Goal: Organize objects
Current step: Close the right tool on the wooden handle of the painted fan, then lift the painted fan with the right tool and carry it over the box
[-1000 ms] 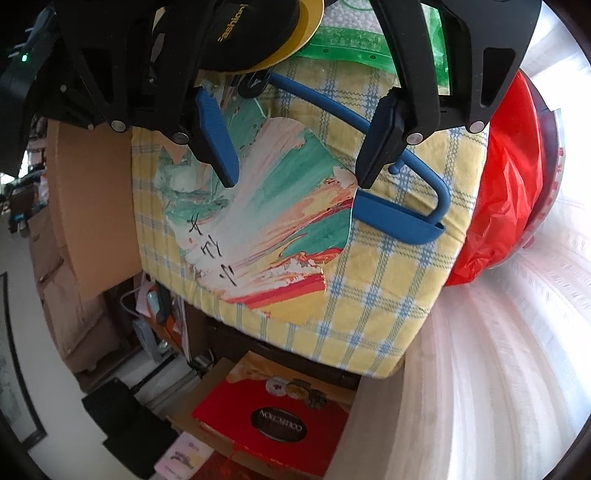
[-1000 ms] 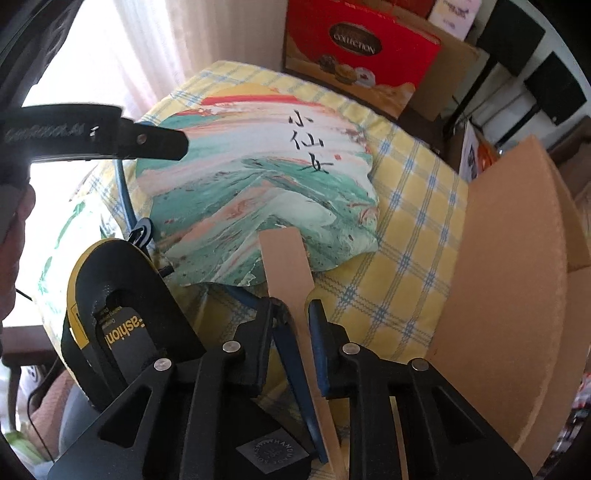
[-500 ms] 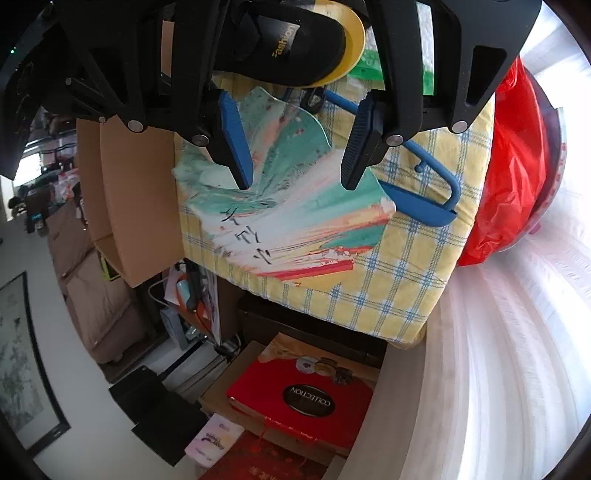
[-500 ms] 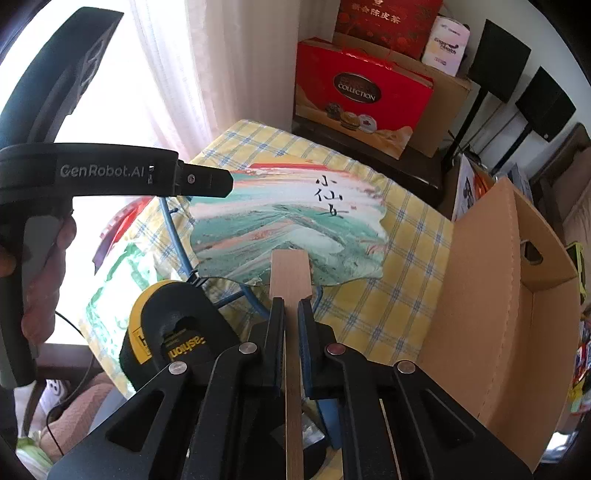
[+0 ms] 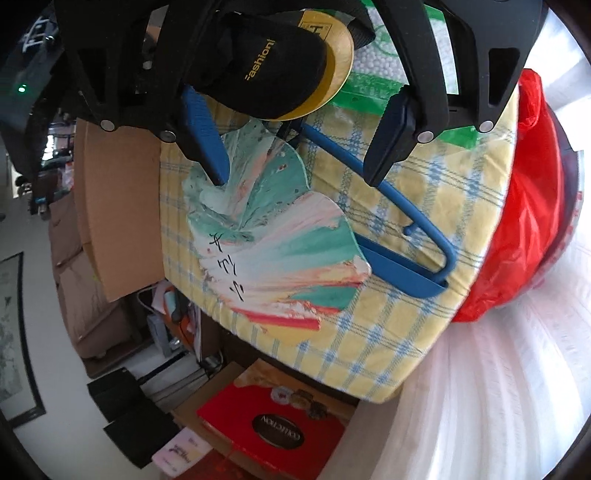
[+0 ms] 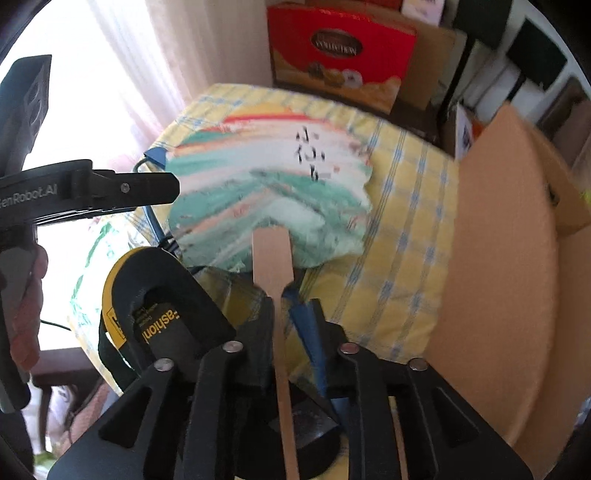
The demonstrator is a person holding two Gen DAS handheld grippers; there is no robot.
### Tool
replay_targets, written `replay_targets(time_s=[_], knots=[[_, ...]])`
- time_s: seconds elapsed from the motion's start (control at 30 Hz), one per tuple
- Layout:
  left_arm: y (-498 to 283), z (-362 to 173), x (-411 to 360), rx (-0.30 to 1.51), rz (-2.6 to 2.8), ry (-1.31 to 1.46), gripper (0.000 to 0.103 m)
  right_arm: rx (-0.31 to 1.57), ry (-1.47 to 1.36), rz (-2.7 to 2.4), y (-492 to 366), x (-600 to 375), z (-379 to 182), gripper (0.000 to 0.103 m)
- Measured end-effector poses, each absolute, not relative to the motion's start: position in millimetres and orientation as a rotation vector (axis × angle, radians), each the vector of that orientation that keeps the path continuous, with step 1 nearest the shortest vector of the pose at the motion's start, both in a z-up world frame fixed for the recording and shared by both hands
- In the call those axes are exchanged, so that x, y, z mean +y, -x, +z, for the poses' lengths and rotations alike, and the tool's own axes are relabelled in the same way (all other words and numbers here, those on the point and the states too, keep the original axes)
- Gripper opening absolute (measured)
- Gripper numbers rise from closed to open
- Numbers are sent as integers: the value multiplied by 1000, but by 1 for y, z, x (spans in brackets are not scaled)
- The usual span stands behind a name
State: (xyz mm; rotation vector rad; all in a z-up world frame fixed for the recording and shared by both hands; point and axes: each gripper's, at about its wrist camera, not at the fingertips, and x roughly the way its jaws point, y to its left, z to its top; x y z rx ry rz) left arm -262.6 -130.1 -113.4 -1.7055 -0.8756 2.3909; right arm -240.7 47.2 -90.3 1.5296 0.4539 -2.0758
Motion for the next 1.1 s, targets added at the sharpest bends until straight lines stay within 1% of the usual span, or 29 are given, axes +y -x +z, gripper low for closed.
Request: replay_targets(time_s=[0.03, 0.27, 0.33, 0.37, 0.4, 0.43, 0.47, 0.53, 0.57, 0.6, 0.63, 0.7, 1.1], knots=[[263, -115, -128, -872, 2386, 1706, 72, 446, -1538, -2075, 242, 48, -94, 26], [272, -121, -120, -879, 2347, 1705, 68, 466, -1559, -2064, 241, 41, -110, 26], [274, -124, -115, -875, 2320, 1717, 61, 481, -1545, -2076, 240, 40, -112, 23], [274, -125, -112, -861, 2313, 1721, 59, 486, -1542, -2082, 240, 40, -113, 19], [275, -126, -108, -837, 2305, 1729, 53, 486, -1545, -2092, 240, 40, -113, 15], [275, -127, -104, -810, 2304, 1737, 45, 483, -1550, -2103, 241, 40, -113, 11], [275, -127, -101, -792, 2307, 1743, 40, 466, -1554, -2115, 242, 41, -111, 9], [275, -126, -97, -743, 2348, 1753, 33, 423, -1541, -2113, 244, 42, -107, 8], [274, -125, -95, -727, 2367, 1753, 30, 425, -1539, -2113, 243, 41, -105, 7], [273, -124, -94, -713, 2386, 1752, 24, 438, -1532, -2118, 242, 40, -103, 7], [273, -123, -94, -709, 2396, 1747, 22, 452, -1524, -2128, 241, 38, -102, 7], [272, -119, -94, -707, 2406, 1731, 22, 471, -1501, -2143, 237, 36, -97, 7], [271, -81, -89, -725, 2387, 1618, 22, 375, -1448, -2233, 237, 39, -59, 7]])
